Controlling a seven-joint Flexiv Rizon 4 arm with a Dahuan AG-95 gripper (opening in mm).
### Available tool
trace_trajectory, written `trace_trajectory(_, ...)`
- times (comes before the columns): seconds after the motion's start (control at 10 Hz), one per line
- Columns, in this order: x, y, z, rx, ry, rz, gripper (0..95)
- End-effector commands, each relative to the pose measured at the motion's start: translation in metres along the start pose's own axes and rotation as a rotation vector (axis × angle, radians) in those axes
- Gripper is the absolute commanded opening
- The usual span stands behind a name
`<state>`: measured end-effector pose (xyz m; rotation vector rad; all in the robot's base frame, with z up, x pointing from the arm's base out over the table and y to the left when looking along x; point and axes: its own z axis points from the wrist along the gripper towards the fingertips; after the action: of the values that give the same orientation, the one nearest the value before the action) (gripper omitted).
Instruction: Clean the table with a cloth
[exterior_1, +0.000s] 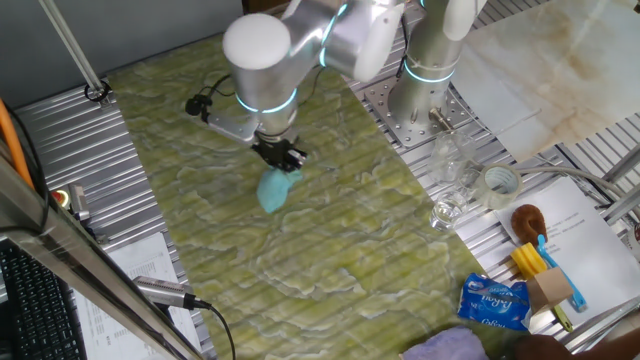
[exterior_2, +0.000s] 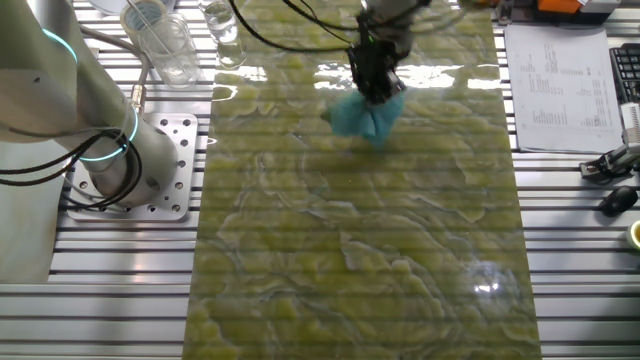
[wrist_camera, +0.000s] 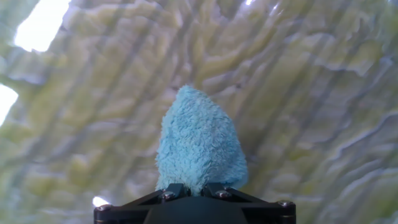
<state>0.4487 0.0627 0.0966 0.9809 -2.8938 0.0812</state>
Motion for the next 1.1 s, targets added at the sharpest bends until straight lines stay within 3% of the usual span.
trace_trajectory(0.1,0.019,-0.021,0.010,0.010,-0.007,-0.130,0.0)
trace_trajectory(0.4,0.044,-0.037,0.010,0.013,-0.013,-0.217,0.0)
trace_trajectory(0.5,0.044,-0.037,0.010,0.011,-0.015,-0.217,0.0)
trace_trajectory(0.9,0.044,-0.037,0.010,-0.058,-0.050,0.050,0.0)
trace_trajectory(1.1,0.044,-0.037,0.010,-0.067,-0.031,0.150,0.0)
